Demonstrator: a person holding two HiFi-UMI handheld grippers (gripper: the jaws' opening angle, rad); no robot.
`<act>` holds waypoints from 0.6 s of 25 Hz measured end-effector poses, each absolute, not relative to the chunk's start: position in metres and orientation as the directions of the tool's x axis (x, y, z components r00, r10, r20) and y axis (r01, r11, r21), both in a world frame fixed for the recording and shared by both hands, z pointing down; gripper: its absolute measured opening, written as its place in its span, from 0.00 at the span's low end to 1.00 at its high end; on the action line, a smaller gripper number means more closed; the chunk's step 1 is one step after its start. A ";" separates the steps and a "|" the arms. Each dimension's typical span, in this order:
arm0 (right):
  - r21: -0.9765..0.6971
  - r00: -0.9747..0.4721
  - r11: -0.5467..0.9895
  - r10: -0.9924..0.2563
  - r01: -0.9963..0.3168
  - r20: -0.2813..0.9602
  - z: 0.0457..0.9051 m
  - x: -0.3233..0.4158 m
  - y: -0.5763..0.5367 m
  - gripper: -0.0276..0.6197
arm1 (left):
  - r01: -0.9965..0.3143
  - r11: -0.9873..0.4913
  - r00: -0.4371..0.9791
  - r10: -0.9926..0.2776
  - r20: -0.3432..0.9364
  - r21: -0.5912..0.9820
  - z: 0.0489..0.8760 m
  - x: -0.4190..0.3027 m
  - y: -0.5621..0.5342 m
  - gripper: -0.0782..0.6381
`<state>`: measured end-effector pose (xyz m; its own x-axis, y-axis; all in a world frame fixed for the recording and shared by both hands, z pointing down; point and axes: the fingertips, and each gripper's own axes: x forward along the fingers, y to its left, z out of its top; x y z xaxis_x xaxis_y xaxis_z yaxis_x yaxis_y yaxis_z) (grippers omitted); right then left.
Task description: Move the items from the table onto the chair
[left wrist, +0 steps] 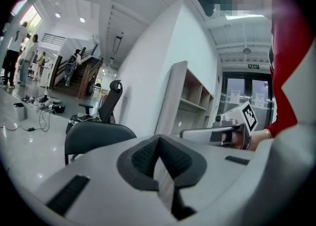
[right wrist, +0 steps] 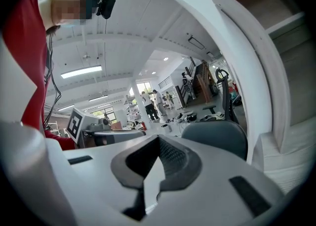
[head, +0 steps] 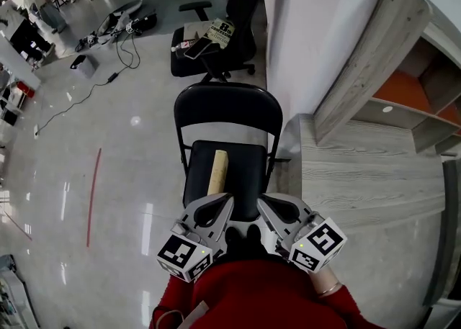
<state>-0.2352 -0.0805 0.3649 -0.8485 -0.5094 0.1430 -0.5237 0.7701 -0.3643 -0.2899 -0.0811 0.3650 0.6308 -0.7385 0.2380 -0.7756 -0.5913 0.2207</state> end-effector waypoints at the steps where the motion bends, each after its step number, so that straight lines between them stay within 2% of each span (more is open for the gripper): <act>1: -0.362 -0.852 0.774 -0.505 -0.519 0.139 0.364 -0.237 -0.081 0.06 | -0.778 -0.588 0.628 -0.741 0.238 0.221 0.365 -0.291 -0.081 0.12; 15: -0.339 -0.863 0.795 -0.486 -0.503 0.140 0.361 -0.243 -0.086 0.06 | -0.818 -0.528 0.572 -0.787 0.232 0.226 0.364 -0.311 -0.083 0.12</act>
<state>-0.2434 -0.0860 0.3608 -0.8626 -0.4863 0.1396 -0.5031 0.7950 -0.3391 -0.3106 -0.0825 0.3636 0.5721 -0.7866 0.2324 -0.8184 -0.5284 0.2258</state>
